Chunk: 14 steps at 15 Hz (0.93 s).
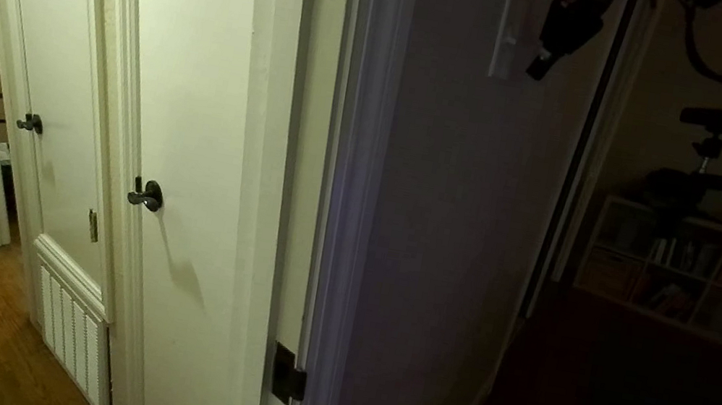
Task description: Turn off the light
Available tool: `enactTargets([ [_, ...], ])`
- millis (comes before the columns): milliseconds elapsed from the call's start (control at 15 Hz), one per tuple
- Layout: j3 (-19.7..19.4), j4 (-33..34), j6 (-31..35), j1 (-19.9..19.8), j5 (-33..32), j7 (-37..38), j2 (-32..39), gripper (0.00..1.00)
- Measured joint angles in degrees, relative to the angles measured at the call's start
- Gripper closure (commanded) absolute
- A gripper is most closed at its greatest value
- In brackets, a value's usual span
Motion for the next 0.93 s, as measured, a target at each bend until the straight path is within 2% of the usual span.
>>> enactTargets([
  [333,-0.07,-3.79,-4.57,0.0,1.65,-0.08,0.06,0.95],
  [800,-0.39,-10.59,-7.02,-0.01,4.84,-0.08,0.0,0.95],
  [867,-0.41,-11.48,-7.03,-0.01,5.22,-0.08,-0.02,0.77],
  [933,-0.42,-12.27,-7.03,-0.01,5.58,-0.08,-0.04,0.95],
])
